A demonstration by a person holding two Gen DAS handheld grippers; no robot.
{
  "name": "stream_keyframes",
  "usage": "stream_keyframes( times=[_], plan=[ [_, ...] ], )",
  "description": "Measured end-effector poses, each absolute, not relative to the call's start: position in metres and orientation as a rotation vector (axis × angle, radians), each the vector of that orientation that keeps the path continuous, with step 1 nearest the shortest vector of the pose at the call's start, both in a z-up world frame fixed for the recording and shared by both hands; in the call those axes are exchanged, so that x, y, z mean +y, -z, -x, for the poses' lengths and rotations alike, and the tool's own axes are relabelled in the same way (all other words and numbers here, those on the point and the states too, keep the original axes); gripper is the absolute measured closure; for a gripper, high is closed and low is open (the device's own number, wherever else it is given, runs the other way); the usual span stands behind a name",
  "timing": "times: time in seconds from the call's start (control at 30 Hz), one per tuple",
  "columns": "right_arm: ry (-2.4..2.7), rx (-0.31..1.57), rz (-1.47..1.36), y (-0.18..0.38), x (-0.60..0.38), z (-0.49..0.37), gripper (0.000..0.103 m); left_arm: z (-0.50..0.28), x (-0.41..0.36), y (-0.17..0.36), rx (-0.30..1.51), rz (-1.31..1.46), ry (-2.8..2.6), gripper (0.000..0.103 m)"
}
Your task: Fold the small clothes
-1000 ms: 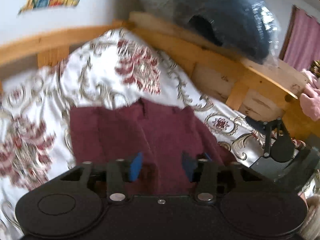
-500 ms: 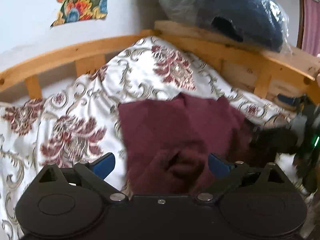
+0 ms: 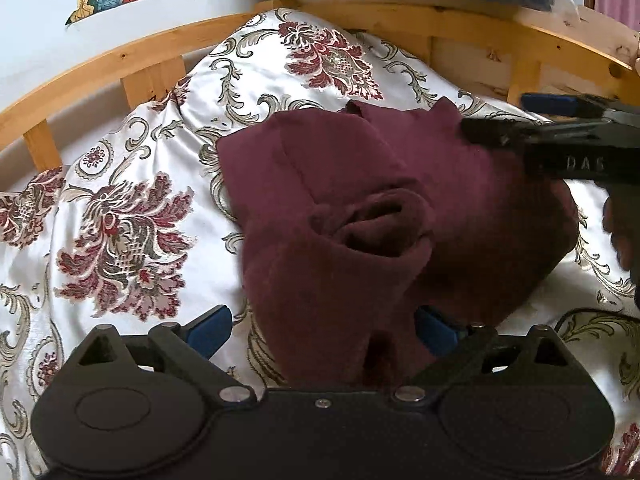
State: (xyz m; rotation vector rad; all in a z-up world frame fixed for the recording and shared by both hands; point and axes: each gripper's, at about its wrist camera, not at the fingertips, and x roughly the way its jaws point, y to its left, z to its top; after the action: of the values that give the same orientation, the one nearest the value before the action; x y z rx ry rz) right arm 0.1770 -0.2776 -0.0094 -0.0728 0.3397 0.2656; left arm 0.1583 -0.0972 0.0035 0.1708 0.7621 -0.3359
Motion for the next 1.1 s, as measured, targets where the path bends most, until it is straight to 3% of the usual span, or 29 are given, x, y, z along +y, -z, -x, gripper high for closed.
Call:
stream_keyframes(
  times=[0.27,0.37,0.5,0.67,0.93,1.1],
  plan=[
    [-0.469,0.546,-0.17,0.028,-0.262,-0.227,0.0,-0.149,-0.106,0.006,0.681,-0.307,0.343,0.005],
    [-0.457,0.601,-0.306,0.033,-0.268,-0.251,0.003,-0.148,-0.105,0.009,0.677,-0.344,0.356,0.013],
    [-0.404,0.676,-0.374,0.04,-0.267,-0.273,0.018,-0.146,-0.104,0.009,0.662,-0.377,0.354,0.019],
    [-0.369,0.664,-0.244,0.042,-0.25,-0.27,0.031,-0.138,-0.109,0.004,0.601,-0.457,0.37,0.03],
    [-0.348,0.62,-0.199,0.042,-0.251,-0.261,0.08,-0.13,-0.124,0.002,0.591,-0.441,0.366,0.062],
    [-0.358,0.569,-0.202,0.033,-0.259,-0.256,0.087,-0.124,-0.132,-0.002,0.563,-0.432,0.362,0.078]
  ],
)
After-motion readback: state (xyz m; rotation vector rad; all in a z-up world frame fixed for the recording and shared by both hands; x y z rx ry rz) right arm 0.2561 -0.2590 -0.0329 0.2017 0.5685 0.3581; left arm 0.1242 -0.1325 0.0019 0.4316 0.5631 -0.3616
